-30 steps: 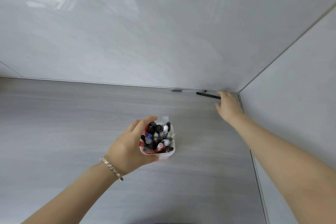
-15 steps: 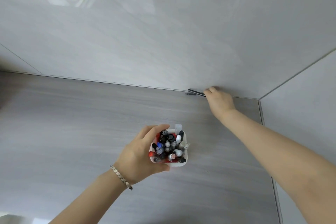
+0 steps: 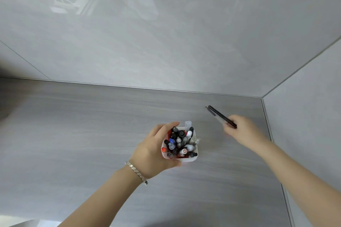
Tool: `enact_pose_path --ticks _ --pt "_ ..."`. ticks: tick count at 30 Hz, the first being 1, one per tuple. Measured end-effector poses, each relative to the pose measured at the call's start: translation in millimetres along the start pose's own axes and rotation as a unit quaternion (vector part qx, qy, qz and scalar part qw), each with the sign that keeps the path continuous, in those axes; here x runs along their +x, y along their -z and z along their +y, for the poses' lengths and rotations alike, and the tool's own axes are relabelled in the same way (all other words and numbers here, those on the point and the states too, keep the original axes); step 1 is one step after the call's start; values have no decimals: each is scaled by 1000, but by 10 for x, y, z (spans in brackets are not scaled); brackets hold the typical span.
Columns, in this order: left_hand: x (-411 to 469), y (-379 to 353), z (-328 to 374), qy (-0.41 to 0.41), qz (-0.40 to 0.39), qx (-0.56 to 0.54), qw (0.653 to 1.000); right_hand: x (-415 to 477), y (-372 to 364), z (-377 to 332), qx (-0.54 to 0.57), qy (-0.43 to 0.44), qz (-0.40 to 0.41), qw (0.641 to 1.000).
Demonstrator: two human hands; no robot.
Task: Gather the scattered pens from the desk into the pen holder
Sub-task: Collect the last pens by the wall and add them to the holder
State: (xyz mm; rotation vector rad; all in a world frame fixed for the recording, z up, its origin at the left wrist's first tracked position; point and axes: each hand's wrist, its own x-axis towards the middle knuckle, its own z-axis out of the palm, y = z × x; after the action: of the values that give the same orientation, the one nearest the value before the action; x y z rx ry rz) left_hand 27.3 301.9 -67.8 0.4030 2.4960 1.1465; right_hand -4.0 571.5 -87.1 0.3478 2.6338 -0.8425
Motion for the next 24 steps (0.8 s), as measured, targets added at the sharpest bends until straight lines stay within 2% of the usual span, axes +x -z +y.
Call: enact_pose_path --ticks 3,8,11,14,17,19,22,24 --pt "-1 -7 3 -10 4 -3 1000 -559 285 -206 128 10 -7 992" --pt "-11 -21 -6 -10 4 -8 1000 -1227 751 -578 113 42 22 992" --pt "-16 -28 2 -4 6 -9 1000 -1344 811 -870 41 74 19 996" --pt "-23 -32 1 -3 7 -11 1000 -1253 679 -1181 -91 89 16 992" --pt "-28 -28 12 -2 15 -14 1000 -970 319 -1345 -200 108 24 974" --pt "-34 -27 26 0 18 -17 1000 -835 1 -1371 -218 137 48 965" --pt "-45 -38 27 -8 21 -25 999 -838 -244 -1301 -132 165 62 975" --pt "-43 -36 21 -18 22 -31 999 -877 -179 -1200 62 142 40 987"
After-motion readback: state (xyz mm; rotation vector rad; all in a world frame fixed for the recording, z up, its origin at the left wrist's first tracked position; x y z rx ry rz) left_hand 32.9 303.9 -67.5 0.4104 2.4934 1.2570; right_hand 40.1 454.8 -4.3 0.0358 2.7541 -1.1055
